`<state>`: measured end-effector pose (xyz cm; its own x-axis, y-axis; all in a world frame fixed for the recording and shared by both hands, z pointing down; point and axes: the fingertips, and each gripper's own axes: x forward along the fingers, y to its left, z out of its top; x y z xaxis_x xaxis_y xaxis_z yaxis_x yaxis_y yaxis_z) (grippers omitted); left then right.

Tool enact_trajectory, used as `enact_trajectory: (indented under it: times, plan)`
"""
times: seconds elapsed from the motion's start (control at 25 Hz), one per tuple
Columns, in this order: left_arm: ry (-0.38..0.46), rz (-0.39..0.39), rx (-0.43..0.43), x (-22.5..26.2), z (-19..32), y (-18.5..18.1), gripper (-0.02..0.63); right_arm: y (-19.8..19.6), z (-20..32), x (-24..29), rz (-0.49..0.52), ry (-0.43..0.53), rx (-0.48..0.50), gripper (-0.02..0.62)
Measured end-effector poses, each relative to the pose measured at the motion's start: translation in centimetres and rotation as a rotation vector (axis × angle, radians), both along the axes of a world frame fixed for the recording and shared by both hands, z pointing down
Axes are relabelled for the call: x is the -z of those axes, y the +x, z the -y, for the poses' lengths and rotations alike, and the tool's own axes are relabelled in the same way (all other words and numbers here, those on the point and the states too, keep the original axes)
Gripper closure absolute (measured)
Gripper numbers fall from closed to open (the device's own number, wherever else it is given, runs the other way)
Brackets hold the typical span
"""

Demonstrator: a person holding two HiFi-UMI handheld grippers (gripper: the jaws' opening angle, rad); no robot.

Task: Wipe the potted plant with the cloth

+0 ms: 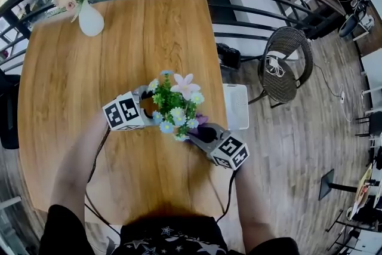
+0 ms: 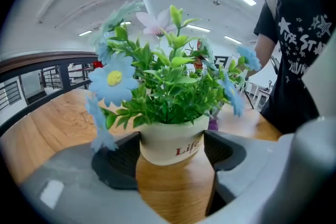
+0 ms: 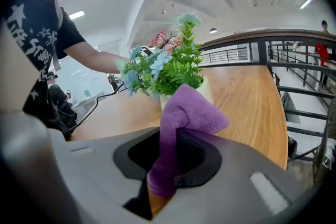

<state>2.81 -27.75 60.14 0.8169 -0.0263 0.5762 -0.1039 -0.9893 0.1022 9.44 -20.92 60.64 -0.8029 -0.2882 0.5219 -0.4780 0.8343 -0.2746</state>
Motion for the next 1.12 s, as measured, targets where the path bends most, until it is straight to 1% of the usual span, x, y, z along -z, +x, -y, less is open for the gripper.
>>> enact_trajectory:
  times: [0.4,0.6,0.84,0.92,1.04,1.12]
  plan:
    - [0.011,-0.026,0.163,-0.2,-0.1,0.4,0.21,-2.1,-1.7,0.0,0.006,0.006,-0.008,0.517]
    - [0.017,-0.024,0.25,-0.3,0.0,0.3,0.21,-2.9,-1.8,-0.2,-0.027,0.02,-0.011,0.515]
    - [0.028,-0.007,0.359,-0.4,-0.2,0.4,0.21,-4.1,-2.2,-0.2,-0.066,0.03,0.022,0.515]
    - [0.044,0.01,0.396,-0.7,-0.2,0.2,0.21,-4.4,-2.1,-0.4,-0.08,0.03,0.02,0.515]
    - [0.111,0.073,0.423,-1.8,-0.7,-0.1,0.21,-4.4,-2.1,-0.5,-0.093,0.032,0.016,0.515]
    - [0.119,0.083,0.44,-2.1,-1.1,0.0,0.21,-4.2,-2.3,-0.5,-0.101,0.033,0.014,0.515]
